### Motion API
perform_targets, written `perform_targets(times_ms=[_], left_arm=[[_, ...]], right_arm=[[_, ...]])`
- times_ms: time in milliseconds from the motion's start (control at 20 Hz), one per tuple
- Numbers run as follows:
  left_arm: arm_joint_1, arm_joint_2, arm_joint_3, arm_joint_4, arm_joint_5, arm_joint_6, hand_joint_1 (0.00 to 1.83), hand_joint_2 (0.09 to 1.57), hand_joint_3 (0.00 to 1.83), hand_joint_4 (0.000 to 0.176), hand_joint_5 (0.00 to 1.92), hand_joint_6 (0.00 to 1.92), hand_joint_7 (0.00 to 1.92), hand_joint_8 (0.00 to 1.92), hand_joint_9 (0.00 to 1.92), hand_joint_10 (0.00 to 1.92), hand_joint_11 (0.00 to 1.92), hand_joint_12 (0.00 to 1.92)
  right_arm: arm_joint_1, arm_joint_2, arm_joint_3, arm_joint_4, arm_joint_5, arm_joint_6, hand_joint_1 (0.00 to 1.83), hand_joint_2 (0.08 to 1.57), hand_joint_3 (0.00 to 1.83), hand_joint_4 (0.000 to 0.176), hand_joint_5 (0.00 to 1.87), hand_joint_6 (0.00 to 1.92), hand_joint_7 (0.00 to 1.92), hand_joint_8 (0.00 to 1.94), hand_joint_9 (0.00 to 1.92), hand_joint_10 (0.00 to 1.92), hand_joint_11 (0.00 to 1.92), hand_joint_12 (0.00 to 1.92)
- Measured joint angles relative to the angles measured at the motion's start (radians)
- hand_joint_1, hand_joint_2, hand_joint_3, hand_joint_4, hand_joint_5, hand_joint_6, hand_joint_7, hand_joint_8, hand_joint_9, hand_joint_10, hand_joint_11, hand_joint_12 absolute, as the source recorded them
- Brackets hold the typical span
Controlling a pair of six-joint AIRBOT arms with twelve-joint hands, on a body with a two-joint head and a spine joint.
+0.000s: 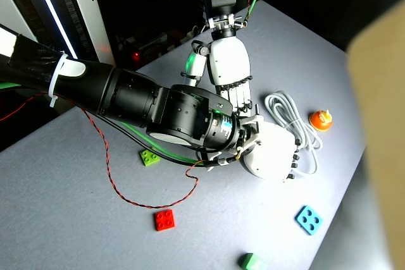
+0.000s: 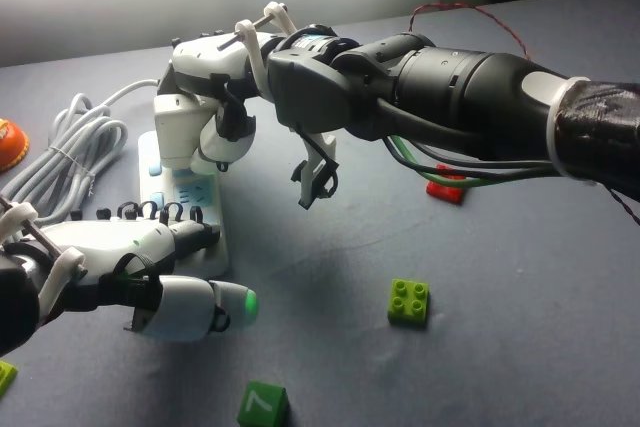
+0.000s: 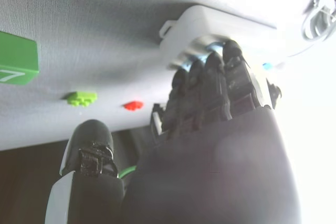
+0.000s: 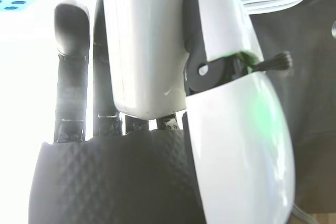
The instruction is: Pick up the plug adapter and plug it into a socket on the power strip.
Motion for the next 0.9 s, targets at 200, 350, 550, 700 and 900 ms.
perform_targets(times_ms=[200,350,550,700,900], left_arm=[[-0.003,0.003,0.002,-0.003,0.003,-0.003,0.00,1.26,0.00,0.000,0.01,0.00,0.00,0.00,0.00,0.00,0.03,0.05],[-0.003,0.008,0.002,-0.003,0.008,-0.003,0.00,1.26,0.00,0.000,0.00,0.00,0.00,0.00,0.00,0.00,0.02,0.04],[-0.003,0.014,0.004,-0.004,0.018,-0.003,0.00,1.26,0.00,0.000,0.01,0.00,0.01,0.00,0.01,0.00,0.00,0.14],[-0.003,0.024,0.005,-0.007,0.022,0.000,0.00,1.26,0.00,0.000,0.02,0.00,0.01,0.00,0.00,0.00,0.00,0.11],[-0.028,0.032,0.020,-0.019,0.024,0.023,0.00,1.27,0.00,0.000,0.01,0.00,0.00,0.00,0.01,0.00,0.00,0.10]], right_arm=[[0.000,0.008,-0.001,-0.007,-0.018,-0.003,0.95,1.05,0.00,0.000,0.56,0.01,0.58,0.00,0.58,0.13,0.18,1.16],[0.000,0.009,-0.001,-0.007,-0.029,-0.004,0.80,1.07,0.00,0.000,0.42,0.00,0.47,0.00,0.52,0.04,0.09,1.12],[0.000,0.011,-0.001,-0.007,-0.030,-0.004,0.65,1.04,0.00,0.000,0.34,0.00,0.35,0.00,0.37,0.00,0.00,0.90],[0.004,0.019,-0.003,-0.008,-0.037,-0.004,0.55,1.01,0.00,0.000,0.32,0.00,0.35,0.00,0.33,0.00,0.00,0.84],[0.055,0.105,-0.102,-0.010,-0.038,-0.005,0.36,0.95,0.00,0.000,0.26,0.00,0.31,0.01,0.28,0.00,0.00,0.75]])
